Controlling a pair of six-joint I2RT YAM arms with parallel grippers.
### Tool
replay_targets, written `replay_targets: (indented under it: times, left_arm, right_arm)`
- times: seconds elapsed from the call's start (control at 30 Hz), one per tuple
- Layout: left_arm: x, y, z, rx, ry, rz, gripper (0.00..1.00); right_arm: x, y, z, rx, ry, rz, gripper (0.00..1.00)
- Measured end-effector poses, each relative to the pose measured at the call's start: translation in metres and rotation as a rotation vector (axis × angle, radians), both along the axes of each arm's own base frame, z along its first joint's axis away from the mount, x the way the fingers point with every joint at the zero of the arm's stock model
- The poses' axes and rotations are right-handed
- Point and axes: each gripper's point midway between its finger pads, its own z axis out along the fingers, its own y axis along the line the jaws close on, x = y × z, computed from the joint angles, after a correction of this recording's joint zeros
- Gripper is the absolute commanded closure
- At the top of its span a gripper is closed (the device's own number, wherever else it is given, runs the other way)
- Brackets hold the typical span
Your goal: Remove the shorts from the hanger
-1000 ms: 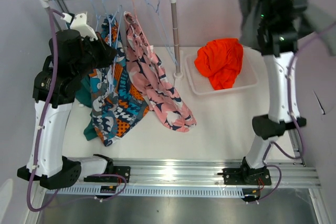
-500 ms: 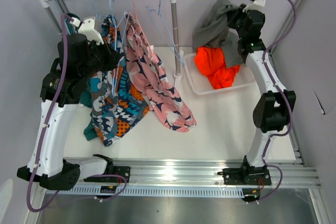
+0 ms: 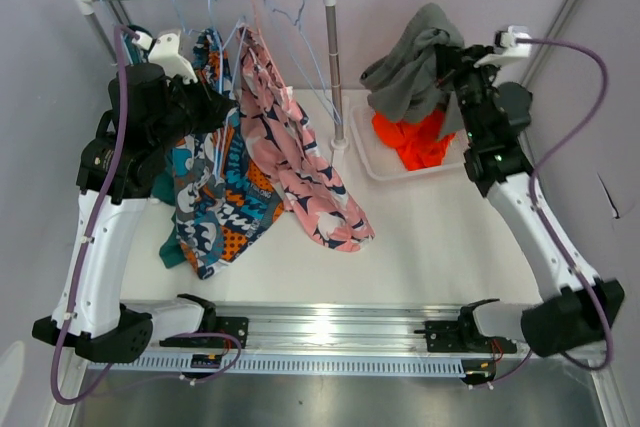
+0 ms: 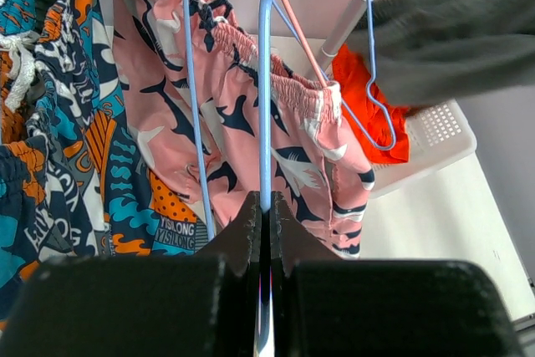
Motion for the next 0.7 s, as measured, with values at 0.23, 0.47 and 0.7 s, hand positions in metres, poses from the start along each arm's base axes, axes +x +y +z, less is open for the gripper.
replay_targets:
  times: [0.23, 0.47, 0.7]
  left_arm:
    - [0.002, -0.001, 0.003, -0.012, -0.008, 0.002, 1.0]
    - [0.006, -0.003, 0.0, -0.026, -0.005, 0.006, 1.0]
    - [0.006, -0.003, -0.001, -0.024, -0.001, 0.006, 1.0]
  right_arm:
    - [-0.048, -0.031, 0.057, 0.017, -0.175, -0.096, 1.0]
    - [0.059, -0.021, -0.045, -0.06, 0.076, -0.12, 1.0]
    - [0.109, -0.008, -0.07, -0.073, 0.206, -0.094, 1.0]
